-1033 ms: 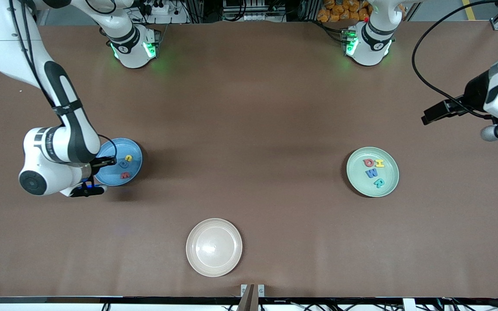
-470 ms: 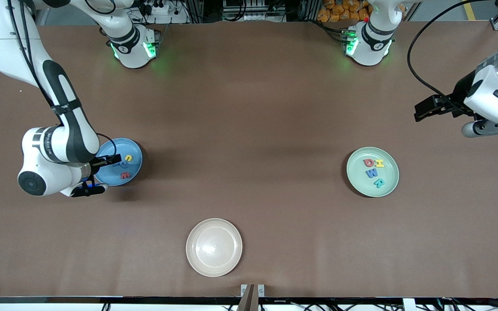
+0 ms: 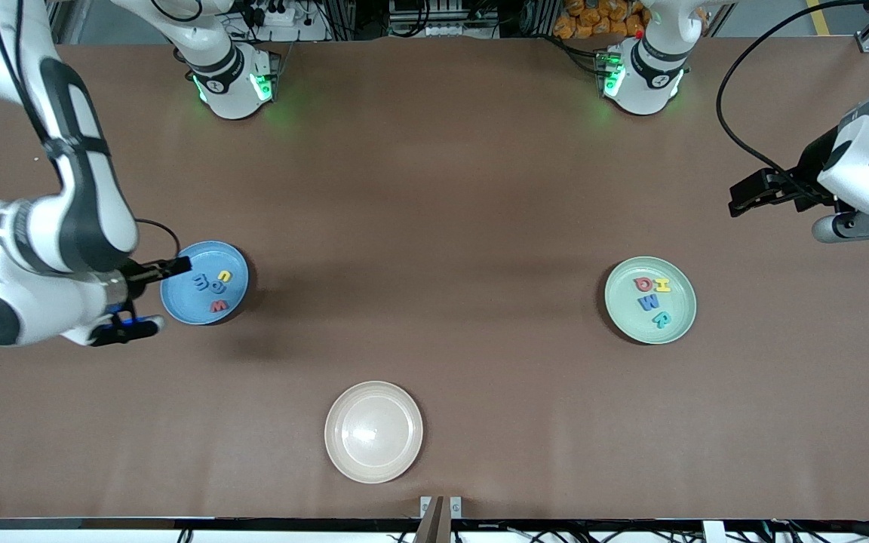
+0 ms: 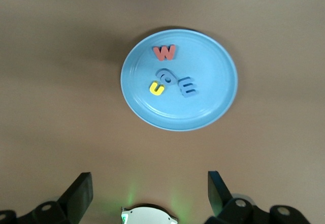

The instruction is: Sort upper and lower case letters into plates

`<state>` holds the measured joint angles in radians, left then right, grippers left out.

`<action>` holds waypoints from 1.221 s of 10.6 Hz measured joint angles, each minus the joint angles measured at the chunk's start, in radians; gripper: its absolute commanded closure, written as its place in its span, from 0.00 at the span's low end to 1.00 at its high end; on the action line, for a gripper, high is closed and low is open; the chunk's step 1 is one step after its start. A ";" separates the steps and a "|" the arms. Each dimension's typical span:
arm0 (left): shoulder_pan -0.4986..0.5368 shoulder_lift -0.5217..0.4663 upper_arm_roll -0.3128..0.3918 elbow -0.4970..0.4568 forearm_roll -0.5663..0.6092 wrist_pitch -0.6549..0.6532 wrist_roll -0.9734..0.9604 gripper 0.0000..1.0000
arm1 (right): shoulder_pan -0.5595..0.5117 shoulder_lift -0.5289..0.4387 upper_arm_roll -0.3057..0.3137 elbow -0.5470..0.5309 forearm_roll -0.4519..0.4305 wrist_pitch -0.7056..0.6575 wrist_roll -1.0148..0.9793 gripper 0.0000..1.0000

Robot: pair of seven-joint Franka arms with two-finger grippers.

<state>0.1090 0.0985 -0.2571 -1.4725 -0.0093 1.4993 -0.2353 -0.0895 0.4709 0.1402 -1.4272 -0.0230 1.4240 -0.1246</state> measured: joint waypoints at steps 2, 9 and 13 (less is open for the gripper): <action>-0.001 0.003 -0.002 -0.004 0.000 0.006 0.000 0.00 | 0.000 -0.096 0.000 0.017 0.000 -0.022 0.000 0.00; 0.044 0.002 -0.001 -0.023 0.000 0.012 0.000 0.00 | 0.003 -0.312 0.002 -0.001 0.000 -0.041 0.063 0.00; 0.046 0.001 -0.004 -0.024 0.000 0.013 0.000 0.00 | 0.006 -0.427 0.005 -0.174 0.000 0.085 0.083 0.00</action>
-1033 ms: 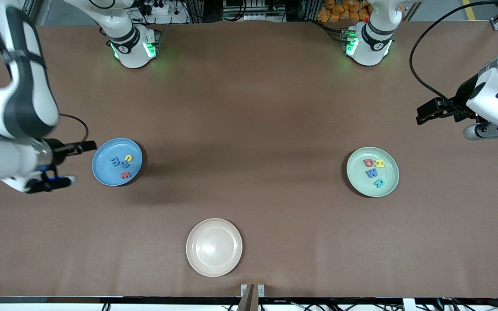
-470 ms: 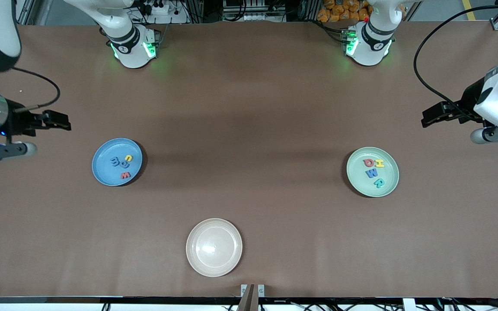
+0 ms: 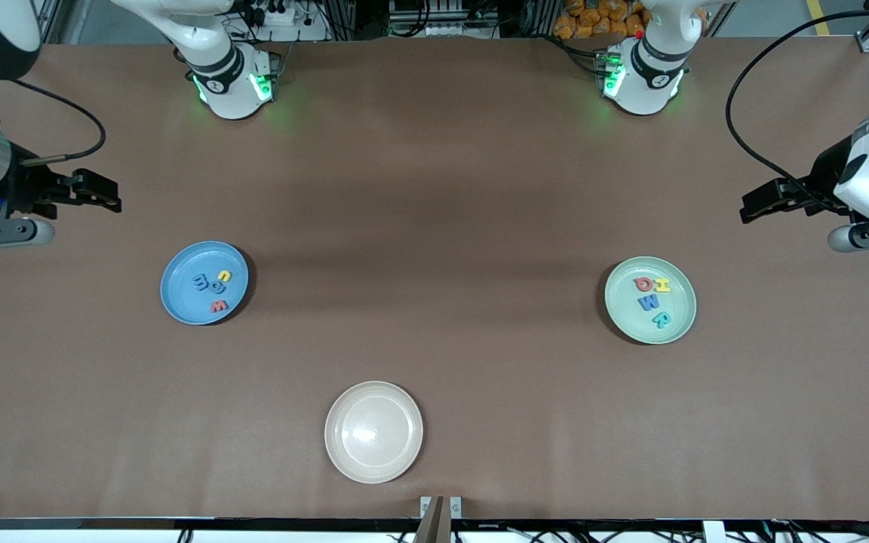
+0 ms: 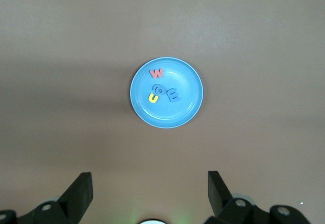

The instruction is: Sort upper and lower case letters into plates

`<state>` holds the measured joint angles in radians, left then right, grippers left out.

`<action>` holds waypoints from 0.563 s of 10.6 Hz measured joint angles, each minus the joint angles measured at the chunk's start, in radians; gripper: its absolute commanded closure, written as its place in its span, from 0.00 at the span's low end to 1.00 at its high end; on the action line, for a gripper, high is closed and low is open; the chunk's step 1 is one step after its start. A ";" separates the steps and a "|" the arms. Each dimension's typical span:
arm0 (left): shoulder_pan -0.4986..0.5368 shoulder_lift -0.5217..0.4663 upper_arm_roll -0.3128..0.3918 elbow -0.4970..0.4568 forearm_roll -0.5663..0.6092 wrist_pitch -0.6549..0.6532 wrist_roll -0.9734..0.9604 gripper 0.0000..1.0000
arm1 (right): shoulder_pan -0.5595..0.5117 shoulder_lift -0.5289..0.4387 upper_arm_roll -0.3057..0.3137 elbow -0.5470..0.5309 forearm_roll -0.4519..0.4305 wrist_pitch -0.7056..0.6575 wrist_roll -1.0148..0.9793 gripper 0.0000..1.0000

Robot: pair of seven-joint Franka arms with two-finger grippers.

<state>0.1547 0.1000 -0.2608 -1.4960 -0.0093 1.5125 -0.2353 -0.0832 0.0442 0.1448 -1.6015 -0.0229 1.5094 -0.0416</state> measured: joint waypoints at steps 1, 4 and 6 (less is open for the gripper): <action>0.001 0.000 0.000 0.000 0.000 0.001 0.000 0.00 | 0.008 -0.042 -0.005 -0.062 0.001 0.039 0.002 0.00; 0.003 0.000 0.000 0.000 0.000 0.004 0.000 0.00 | 0.092 -0.127 -0.093 -0.169 0.026 0.097 0.011 0.00; 0.003 0.000 0.000 0.000 0.000 0.006 0.000 0.00 | 0.172 -0.133 -0.198 -0.171 0.036 0.107 0.012 0.00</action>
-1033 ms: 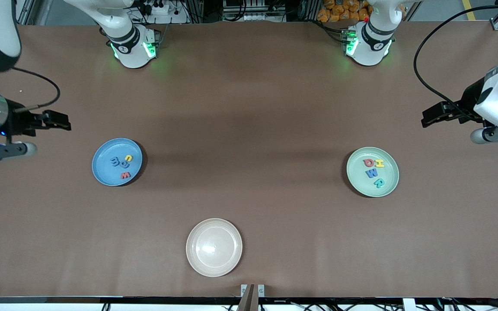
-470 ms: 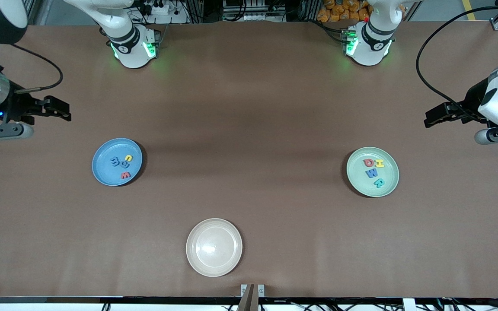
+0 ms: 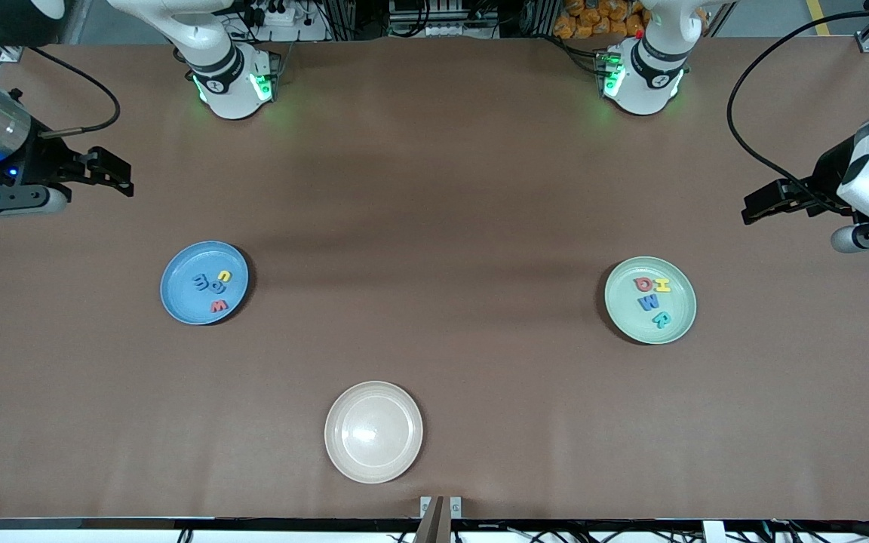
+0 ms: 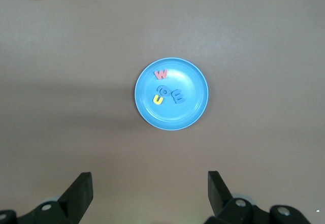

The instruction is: Sort upper and lower case letters into plates

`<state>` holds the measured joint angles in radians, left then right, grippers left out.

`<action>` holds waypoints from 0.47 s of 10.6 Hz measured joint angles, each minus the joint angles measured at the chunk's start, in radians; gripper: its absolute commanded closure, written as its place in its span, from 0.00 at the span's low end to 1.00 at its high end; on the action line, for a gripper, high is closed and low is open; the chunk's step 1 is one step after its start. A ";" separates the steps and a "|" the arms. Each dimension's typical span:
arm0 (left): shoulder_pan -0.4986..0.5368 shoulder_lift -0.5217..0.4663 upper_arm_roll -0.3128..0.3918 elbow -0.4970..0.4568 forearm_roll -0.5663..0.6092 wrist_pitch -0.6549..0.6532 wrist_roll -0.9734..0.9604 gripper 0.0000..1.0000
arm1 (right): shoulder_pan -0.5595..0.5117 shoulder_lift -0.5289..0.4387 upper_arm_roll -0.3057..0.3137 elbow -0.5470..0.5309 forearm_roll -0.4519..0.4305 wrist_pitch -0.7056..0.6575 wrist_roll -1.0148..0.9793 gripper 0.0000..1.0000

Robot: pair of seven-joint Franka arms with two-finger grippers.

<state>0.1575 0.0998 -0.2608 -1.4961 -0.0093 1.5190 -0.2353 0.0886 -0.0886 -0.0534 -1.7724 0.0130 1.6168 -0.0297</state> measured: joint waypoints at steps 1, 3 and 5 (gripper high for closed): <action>0.000 0.000 0.000 0.000 0.000 0.001 0.000 0.00 | 0.011 0.000 -0.030 0.003 0.007 0.010 0.000 0.00; 0.000 0.000 0.000 0.000 0.000 0.002 0.000 0.00 | 0.011 0.004 -0.039 0.028 0.012 0.016 0.000 0.00; 0.000 0.000 0.000 0.000 0.000 0.002 0.000 0.00 | 0.004 0.015 -0.033 0.057 0.012 -0.008 0.006 0.00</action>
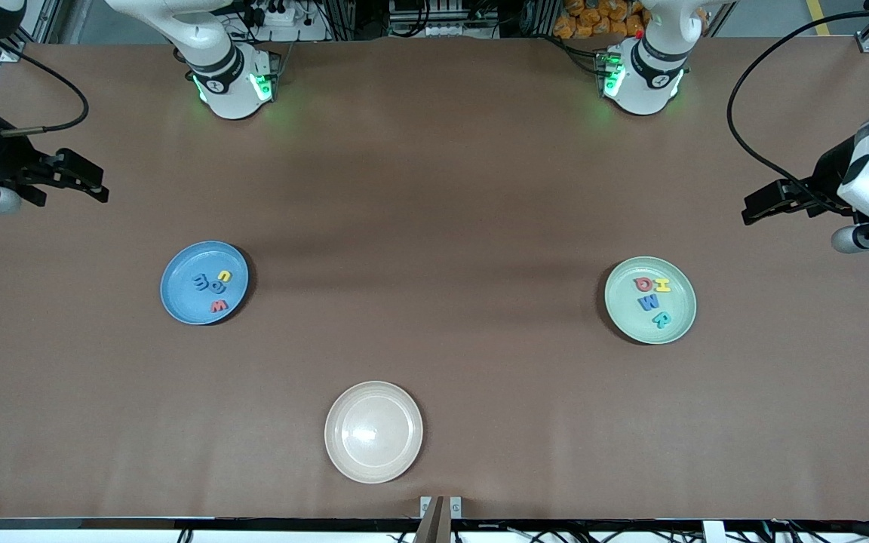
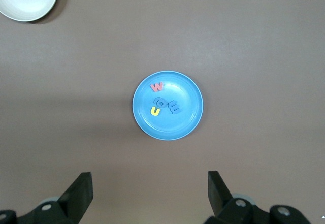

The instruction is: Sort upper and lower case letters into plates

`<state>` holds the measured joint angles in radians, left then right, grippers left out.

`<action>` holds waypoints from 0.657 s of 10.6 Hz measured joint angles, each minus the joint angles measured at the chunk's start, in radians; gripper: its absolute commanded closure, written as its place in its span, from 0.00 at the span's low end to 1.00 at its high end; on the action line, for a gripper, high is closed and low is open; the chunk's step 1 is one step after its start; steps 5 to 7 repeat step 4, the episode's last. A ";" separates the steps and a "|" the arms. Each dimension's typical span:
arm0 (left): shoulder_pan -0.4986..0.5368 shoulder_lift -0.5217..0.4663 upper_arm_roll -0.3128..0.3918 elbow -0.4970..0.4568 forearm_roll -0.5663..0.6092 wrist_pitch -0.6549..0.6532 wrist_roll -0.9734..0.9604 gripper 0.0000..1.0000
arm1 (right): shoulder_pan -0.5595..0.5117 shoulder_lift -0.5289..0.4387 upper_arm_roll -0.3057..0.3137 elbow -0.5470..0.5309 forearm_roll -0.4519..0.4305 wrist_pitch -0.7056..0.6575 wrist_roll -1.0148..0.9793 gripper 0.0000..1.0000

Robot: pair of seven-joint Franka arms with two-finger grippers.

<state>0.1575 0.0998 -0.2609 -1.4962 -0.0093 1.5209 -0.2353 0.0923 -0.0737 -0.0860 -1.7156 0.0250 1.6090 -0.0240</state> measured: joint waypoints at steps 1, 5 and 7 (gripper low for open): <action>0.000 0.000 0.000 0.000 0.000 0.000 0.000 0.00 | -0.018 0.010 0.028 0.022 -0.002 -0.029 0.029 0.00; 0.000 0.000 0.000 0.000 0.000 0.000 0.000 0.00 | -0.070 0.050 0.111 0.090 -0.019 -0.085 0.094 0.00; 0.000 0.000 0.000 0.000 0.000 0.000 0.000 0.00 | -0.070 0.050 0.111 0.090 -0.019 -0.085 0.094 0.00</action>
